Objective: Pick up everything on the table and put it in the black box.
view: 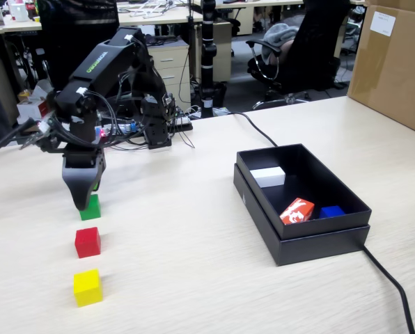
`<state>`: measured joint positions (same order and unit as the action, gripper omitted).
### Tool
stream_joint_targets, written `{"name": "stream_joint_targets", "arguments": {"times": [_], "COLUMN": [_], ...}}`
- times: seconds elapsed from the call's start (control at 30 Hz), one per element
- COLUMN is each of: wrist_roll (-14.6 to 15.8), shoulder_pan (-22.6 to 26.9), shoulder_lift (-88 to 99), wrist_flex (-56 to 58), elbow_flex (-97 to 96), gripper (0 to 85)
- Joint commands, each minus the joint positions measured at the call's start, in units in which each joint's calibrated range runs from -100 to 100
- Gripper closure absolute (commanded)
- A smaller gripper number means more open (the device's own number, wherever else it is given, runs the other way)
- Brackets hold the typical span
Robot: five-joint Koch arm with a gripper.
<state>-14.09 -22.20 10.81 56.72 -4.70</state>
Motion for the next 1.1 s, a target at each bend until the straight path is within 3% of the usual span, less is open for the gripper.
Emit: {"name": "stream_joint_targets", "arguments": {"times": [0.0, 0.23, 0.33, 0.43, 0.53, 0.63, 0.83, 1.07], "wrist_roll": [0.1, 0.0, 0.0, 0.0, 0.3, 0.5, 0.7, 4.0], "shoulder_pan": [0.0, 0.4, 0.5, 0.5, 0.5, 0.5, 0.7, 6.1], "shoulder_lift": [-0.7, -3.6, -4.2, -5.2, -5.7, -5.7, -2.3, 19.9], "wrist_flex": [-1.2, -3.7, -3.7, -3.7, -4.1, -6.1, -4.8, 11.1], "elbow_flex": [5.5, 6.4, 6.0, 6.1, 6.5, 6.5, 5.3, 5.2], "gripper": [37.8, 37.9, 41.8, 51.1, 70.6, 84.7, 84.7, 84.7]}}
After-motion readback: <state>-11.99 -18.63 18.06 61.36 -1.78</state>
